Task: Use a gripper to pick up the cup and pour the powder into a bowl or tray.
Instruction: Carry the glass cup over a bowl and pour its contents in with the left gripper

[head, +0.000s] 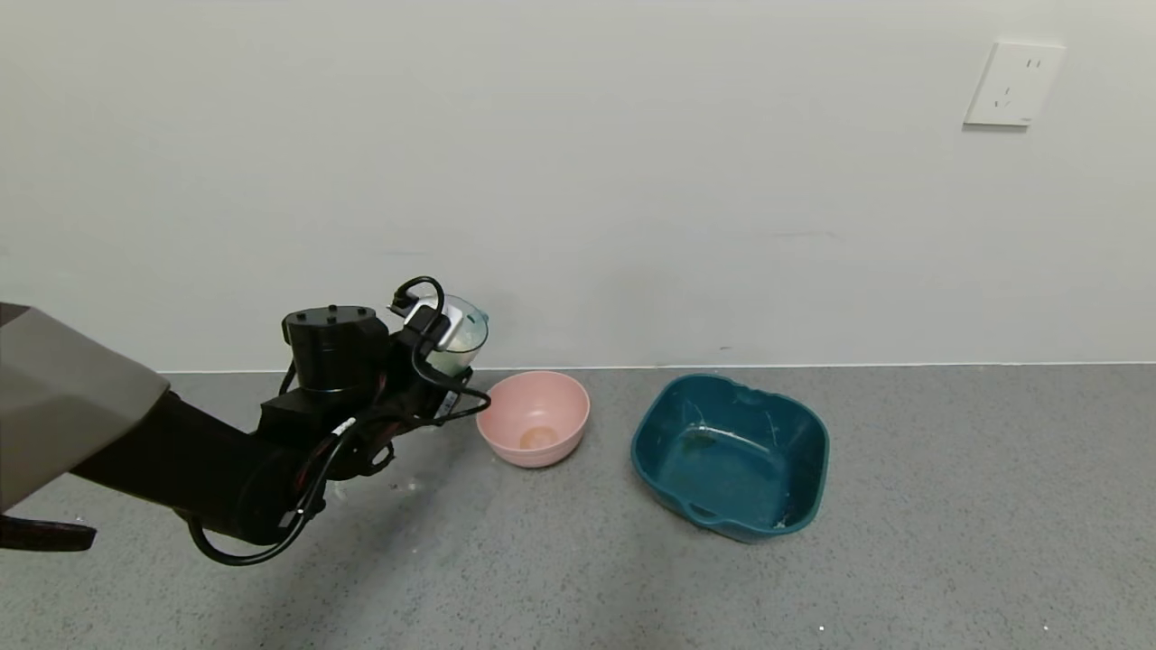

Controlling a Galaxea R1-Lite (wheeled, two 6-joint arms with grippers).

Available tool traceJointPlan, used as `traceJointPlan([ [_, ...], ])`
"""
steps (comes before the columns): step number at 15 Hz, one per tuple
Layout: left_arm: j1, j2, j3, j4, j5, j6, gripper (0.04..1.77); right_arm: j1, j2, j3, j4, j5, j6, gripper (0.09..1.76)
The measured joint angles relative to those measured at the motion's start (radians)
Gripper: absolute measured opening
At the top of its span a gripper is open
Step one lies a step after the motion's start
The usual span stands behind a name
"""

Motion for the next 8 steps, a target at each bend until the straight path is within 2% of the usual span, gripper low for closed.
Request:
traceJointPlan([
  [4,-0.051,0.007,0.002,-0.001,0.082,0.130,1.29,0.000,0.000,0.000,0.000,0.000,0.000,1.71],
  [8,-0.076,0.022,0.002,-0.013,0.143,0.254,1.29,0.000,0.000,0.000,0.000,0.000,0.000,1.71],
])
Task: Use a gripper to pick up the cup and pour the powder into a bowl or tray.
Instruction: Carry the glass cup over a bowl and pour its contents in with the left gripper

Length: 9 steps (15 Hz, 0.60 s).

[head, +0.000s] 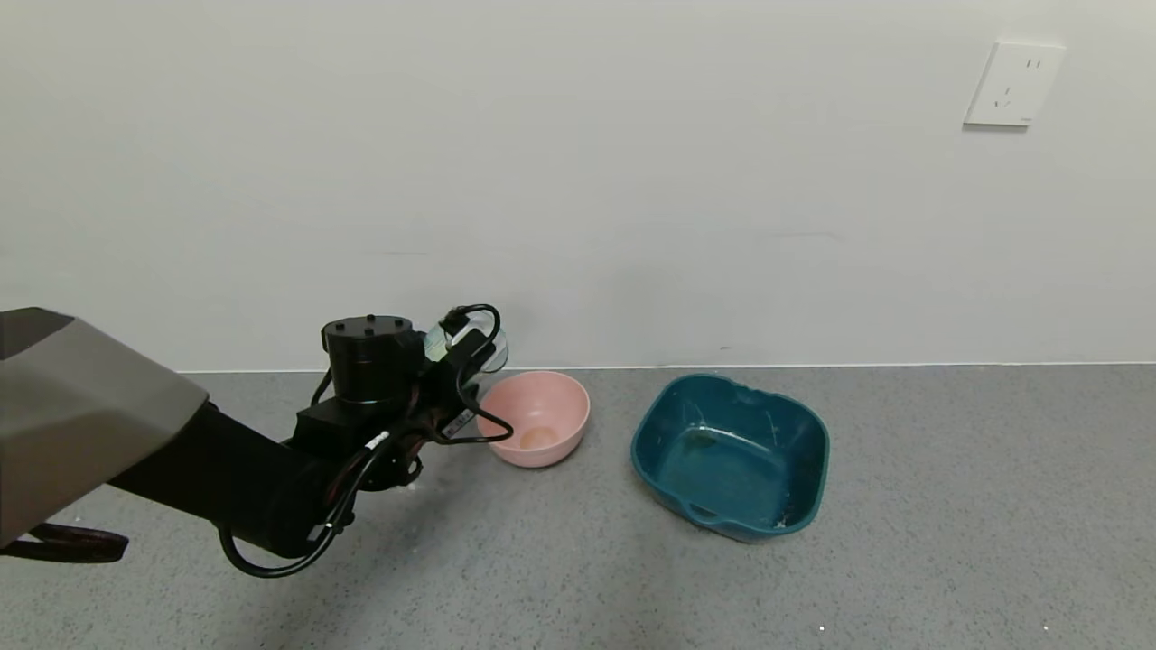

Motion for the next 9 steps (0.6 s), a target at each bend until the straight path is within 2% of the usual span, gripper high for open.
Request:
traceJointPlan([
  [5,-0.006,0.015,-0.002,-0.010,0.037,0.125,1.29,0.000,0.000,0.000,0.000,0.000,0.000,1.71],
  [9,0.001,0.040,-0.010,-0.072,0.060,0.244,1.29,0.000,0.000,0.000,0.000,0.000,0.000,1.71],
])
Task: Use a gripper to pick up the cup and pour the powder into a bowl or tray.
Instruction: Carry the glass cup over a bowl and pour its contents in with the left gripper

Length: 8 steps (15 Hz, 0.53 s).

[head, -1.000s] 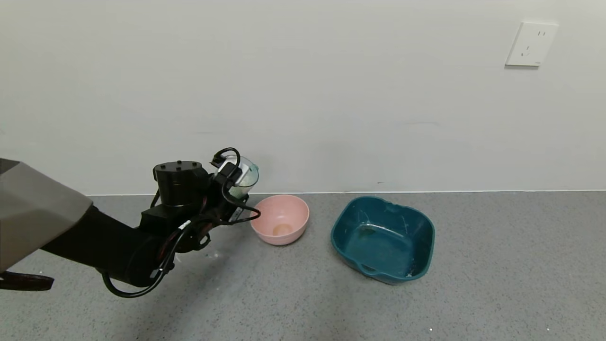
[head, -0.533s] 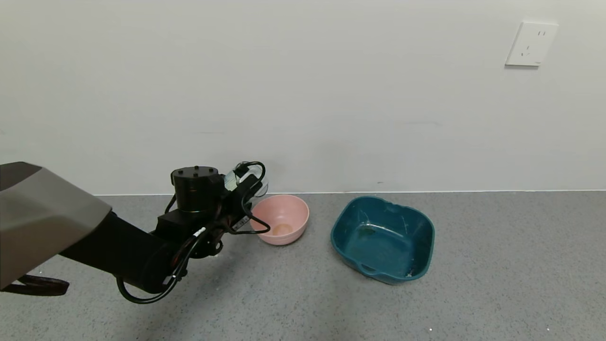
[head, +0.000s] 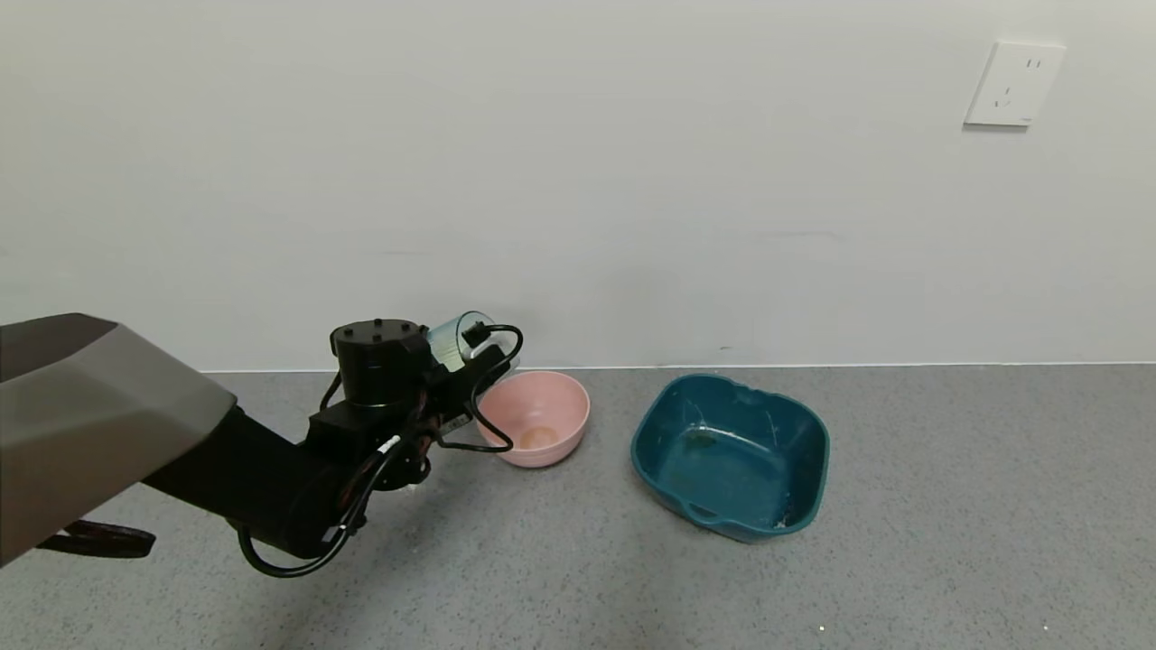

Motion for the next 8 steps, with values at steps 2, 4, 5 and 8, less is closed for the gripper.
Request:
traceJointPlan([
  [2,0.002,0.014,0.000,-0.015,0.001,0.050,1.29,0.000,0.000,0.000,0.000,0.000,0.000,1.71],
  [4,0.003,0.025,0.001,-0.035,0.001,0.106,1.29,0.000,0.000,0.000,0.000,0.000,0.000,1.71],
  [5,0.003,0.030,0.001,-0.047,0.001,0.142,1.29,0.000,0.000,0.000,0.000,0.000,0.000,1.71],
  [8,0.003,0.044,0.002,-0.083,0.001,0.244,1.29,0.000,0.000,0.000,0.000,0.000,0.000,1.71],
])
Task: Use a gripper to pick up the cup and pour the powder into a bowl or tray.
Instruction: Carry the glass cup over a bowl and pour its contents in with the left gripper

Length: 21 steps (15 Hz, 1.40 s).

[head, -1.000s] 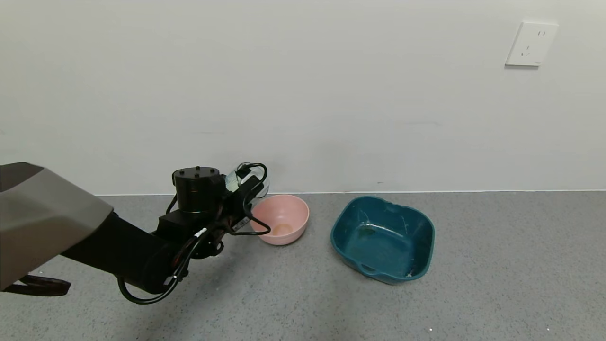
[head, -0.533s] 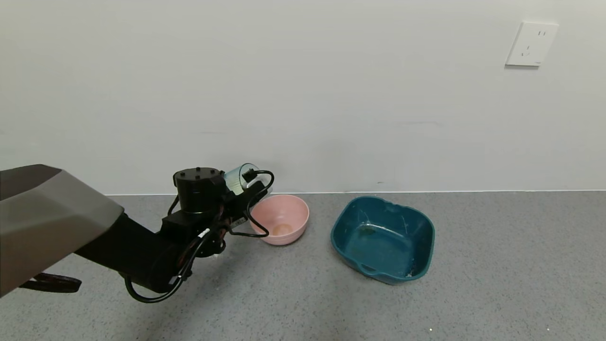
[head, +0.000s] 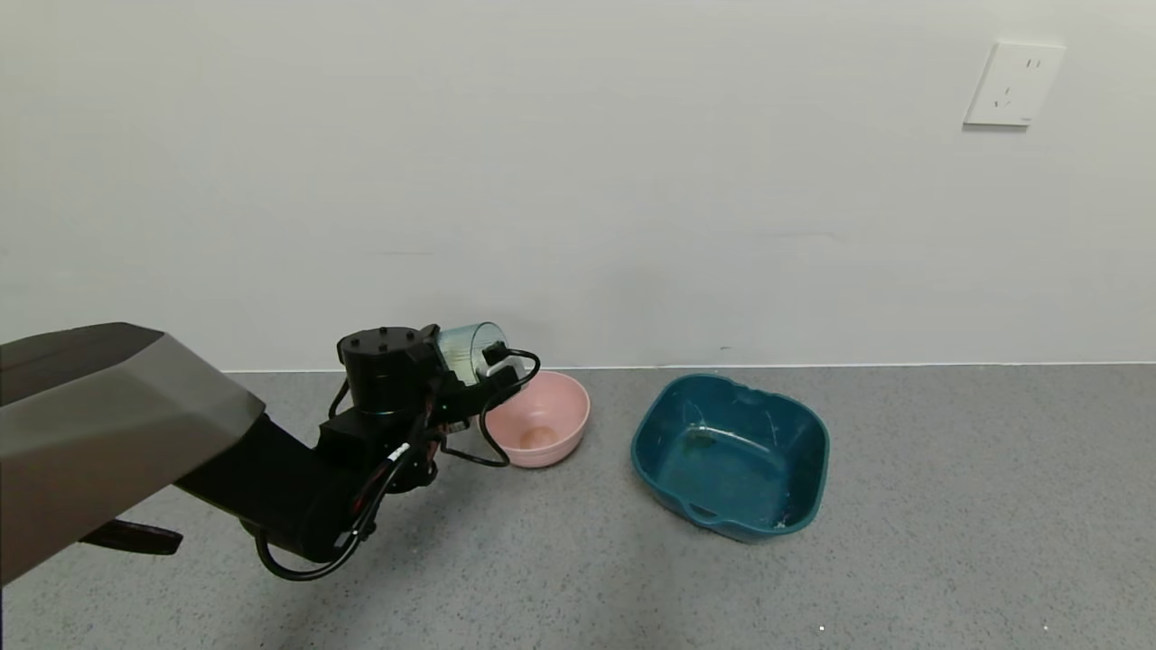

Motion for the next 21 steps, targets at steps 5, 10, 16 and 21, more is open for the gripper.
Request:
traceJointPlan([
  [5,-0.001,0.033,-0.004,-0.089,0.000,0.134,1.29,0.000,0.000,0.000,0.000,0.000,0.000,1.71],
  [10,-0.009,0.051,0.003,-0.105,0.000,0.208,1.29,0.000,0.000,0.000,0.000,0.000,0.000,1.71],
  [16,-0.011,0.084,-0.008,-0.133,-0.001,0.323,1.29,0.000,0.000,0.000,0.000,0.000,0.000,1.71],
  [21,-0.011,0.091,-0.014,-0.139,-0.002,0.389,1.29,0.000,0.000,0.000,0.000,0.000,0.000,1.71],
])
